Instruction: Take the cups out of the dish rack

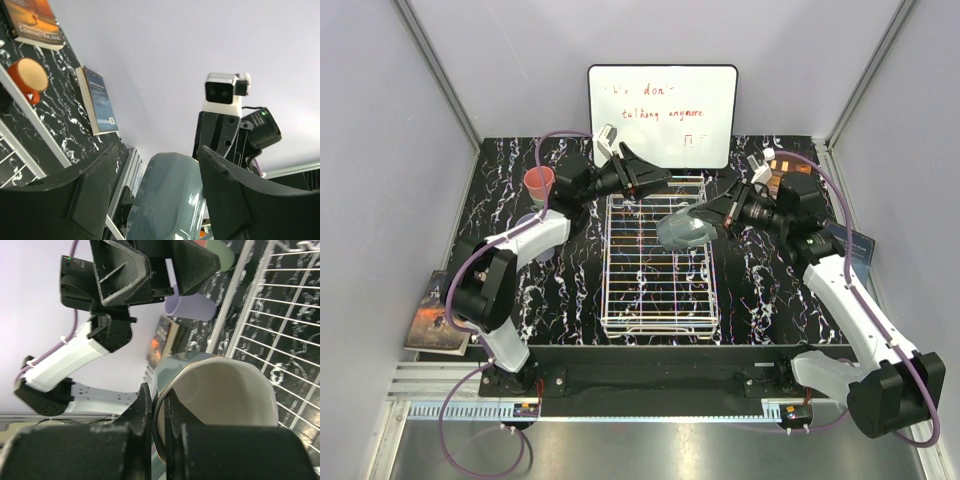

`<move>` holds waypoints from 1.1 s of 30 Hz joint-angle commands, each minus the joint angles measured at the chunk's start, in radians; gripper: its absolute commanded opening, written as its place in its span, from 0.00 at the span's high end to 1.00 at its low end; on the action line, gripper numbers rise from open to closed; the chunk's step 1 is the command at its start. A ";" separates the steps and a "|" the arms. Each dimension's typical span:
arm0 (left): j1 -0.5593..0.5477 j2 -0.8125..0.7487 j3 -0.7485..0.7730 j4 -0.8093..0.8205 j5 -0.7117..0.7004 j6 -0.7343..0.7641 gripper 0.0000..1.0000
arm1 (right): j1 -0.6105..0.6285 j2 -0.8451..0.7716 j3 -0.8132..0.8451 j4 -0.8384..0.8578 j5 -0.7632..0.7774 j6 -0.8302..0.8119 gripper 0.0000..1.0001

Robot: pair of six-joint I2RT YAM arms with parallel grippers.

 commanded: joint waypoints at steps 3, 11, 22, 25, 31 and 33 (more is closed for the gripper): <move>0.025 -0.036 0.036 -0.078 -0.020 0.063 0.31 | 0.003 -0.040 0.135 -0.216 0.175 -0.185 1.00; 0.024 -0.183 0.088 -0.641 -0.160 0.361 0.31 | -0.003 0.149 0.423 -0.708 0.885 -0.407 1.00; 0.022 -0.316 0.056 -0.953 -0.324 0.550 0.31 | -0.034 0.310 0.385 -0.809 1.146 -0.337 1.00; 0.019 -0.324 0.042 -0.974 -0.329 0.557 0.32 | -0.034 0.338 0.364 -0.795 1.136 -0.315 1.00; -0.007 -0.349 0.015 -0.976 -0.341 0.573 0.32 | -0.034 0.376 0.305 -0.705 1.113 -0.292 1.00; -0.017 -0.358 0.007 -0.977 -0.356 0.582 0.32 | -0.034 0.396 0.299 -0.683 1.104 -0.291 1.00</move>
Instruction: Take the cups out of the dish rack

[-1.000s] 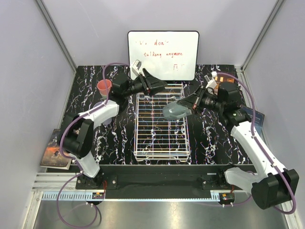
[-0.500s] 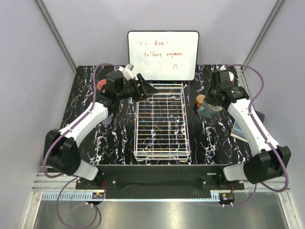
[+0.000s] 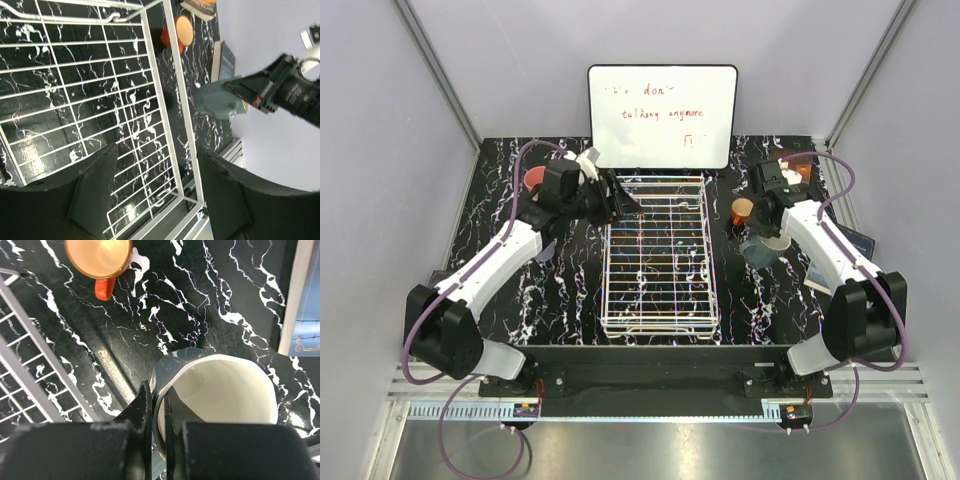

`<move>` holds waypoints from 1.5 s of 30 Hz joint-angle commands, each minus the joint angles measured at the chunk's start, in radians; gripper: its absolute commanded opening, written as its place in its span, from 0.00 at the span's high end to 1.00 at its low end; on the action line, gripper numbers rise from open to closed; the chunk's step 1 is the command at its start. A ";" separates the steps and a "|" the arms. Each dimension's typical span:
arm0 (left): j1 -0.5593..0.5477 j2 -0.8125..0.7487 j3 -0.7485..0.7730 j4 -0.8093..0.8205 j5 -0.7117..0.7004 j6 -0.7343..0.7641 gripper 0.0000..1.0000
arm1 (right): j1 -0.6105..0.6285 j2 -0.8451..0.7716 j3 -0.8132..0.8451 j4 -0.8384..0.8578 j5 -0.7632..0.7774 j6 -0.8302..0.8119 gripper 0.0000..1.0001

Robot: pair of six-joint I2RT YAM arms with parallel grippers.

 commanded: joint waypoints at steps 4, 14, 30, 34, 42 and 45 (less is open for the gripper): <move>-0.050 -0.074 -0.035 0.005 -0.037 0.037 0.32 | -0.001 0.052 -0.023 0.215 0.003 0.025 1.00; -0.069 -0.120 -0.100 -0.002 -0.049 0.043 0.32 | -0.001 0.187 0.012 0.264 0.012 0.022 1.00; -0.070 -0.110 -0.107 -0.016 -0.062 0.050 0.32 | 0.038 0.176 -0.075 0.254 -0.029 0.082 0.99; -0.078 -0.099 -0.098 -0.015 -0.055 0.050 0.32 | 0.068 0.163 -0.092 0.252 -0.026 0.094 0.98; -0.084 -0.105 -0.101 -0.015 -0.052 0.053 0.32 | 0.104 0.146 -0.110 0.246 -0.020 0.116 0.83; -0.084 -0.111 -0.109 -0.015 -0.055 0.053 0.32 | 0.111 0.135 -0.109 0.243 -0.016 0.117 0.76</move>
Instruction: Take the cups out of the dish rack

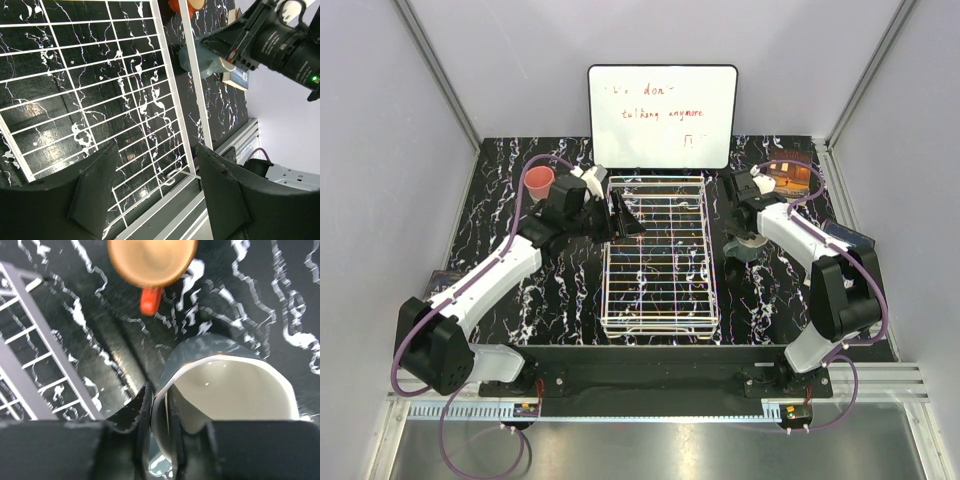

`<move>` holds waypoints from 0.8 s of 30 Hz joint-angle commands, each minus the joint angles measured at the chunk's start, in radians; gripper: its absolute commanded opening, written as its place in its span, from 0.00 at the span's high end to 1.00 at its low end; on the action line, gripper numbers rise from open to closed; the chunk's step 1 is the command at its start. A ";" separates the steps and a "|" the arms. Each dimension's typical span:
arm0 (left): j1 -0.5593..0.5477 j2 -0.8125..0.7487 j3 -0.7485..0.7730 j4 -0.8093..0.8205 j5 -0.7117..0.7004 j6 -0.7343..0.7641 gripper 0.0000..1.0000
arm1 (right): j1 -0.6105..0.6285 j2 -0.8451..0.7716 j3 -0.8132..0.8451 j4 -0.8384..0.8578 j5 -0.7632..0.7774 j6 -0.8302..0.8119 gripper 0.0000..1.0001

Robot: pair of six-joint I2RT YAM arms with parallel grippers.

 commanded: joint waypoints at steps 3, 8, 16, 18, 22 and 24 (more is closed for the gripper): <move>-0.006 -0.023 -0.005 0.023 -0.002 0.011 0.32 | 0.026 -0.028 -0.014 -0.027 -0.040 0.045 0.71; -0.009 -0.028 -0.005 0.023 -0.008 0.012 0.32 | 0.031 -0.057 0.003 -0.047 -0.025 0.042 0.66; -0.015 -0.025 0.001 0.025 -0.011 0.012 0.32 | 0.032 -0.092 0.033 -0.072 -0.008 0.029 0.63; -0.016 -0.025 0.003 0.025 -0.014 0.012 0.32 | 0.034 -0.102 0.039 -0.078 -0.009 0.029 0.62; -0.018 -0.025 0.004 0.023 -0.016 0.014 0.32 | 0.032 -0.112 0.059 -0.093 -0.008 0.025 0.61; -0.018 -0.025 0.004 0.025 -0.017 0.014 0.32 | 0.032 -0.120 0.067 -0.099 -0.006 0.023 0.60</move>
